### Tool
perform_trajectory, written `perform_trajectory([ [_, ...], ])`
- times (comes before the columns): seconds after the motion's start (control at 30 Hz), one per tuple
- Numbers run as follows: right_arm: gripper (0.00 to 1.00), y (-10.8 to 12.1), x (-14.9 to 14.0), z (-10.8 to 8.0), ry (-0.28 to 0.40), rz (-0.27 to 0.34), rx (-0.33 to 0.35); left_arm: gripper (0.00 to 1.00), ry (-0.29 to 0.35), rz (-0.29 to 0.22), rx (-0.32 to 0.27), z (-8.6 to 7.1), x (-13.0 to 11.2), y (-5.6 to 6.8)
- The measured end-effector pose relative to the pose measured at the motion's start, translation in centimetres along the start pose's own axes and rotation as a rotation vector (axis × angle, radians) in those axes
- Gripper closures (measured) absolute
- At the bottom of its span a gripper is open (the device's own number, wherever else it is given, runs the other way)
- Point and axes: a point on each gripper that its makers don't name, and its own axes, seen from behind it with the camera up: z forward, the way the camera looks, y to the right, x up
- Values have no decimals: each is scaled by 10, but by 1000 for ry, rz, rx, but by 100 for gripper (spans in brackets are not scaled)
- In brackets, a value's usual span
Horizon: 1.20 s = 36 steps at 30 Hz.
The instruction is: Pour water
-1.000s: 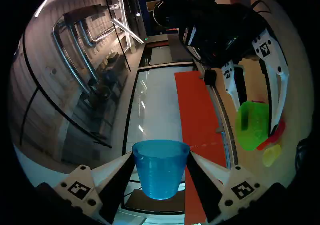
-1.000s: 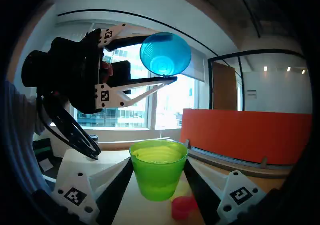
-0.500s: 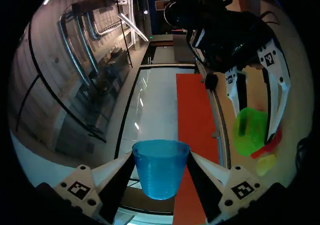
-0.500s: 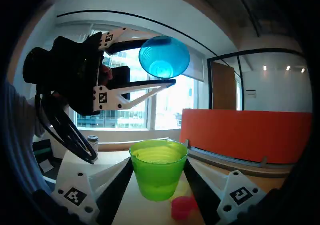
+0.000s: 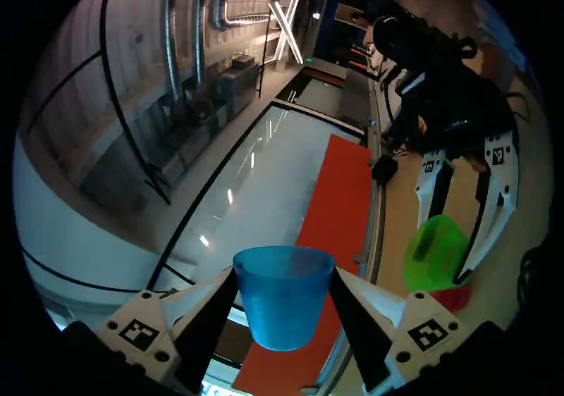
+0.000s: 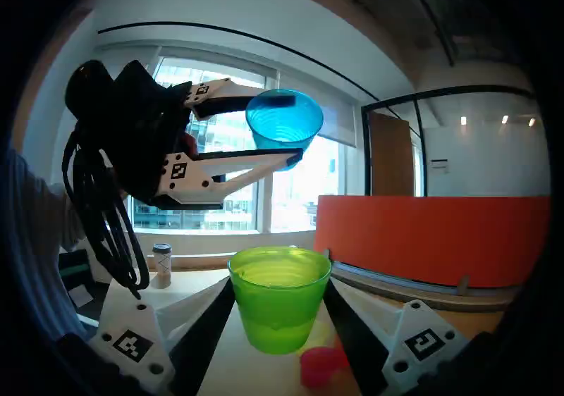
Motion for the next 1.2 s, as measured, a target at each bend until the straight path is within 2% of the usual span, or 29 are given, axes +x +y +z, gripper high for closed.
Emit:
perform_trajectory([
  [0.17,13,0,3,-2,7,-1,0,14,0,-148,-4,-4,-6,0],
  [0.37,13,1,7,-5,15,-7,-4,14,18,-298,-19,-8,-3,3],
  [0.53,13,1,10,-7,24,-10,-5,14,25,-421,-22,-8,-2,-1],
  [0.9,13,2,15,-13,30,-19,-10,14,38,-749,-30,-13,-5,-12],
  [1.07,13,2,17,-16,33,-21,-10,14,37,-889,-49,-11,-5,-14],
  [1.2,13,2,17,-16,33,-26,-10,13,27,-973,-73,-9,-6,-12],
])
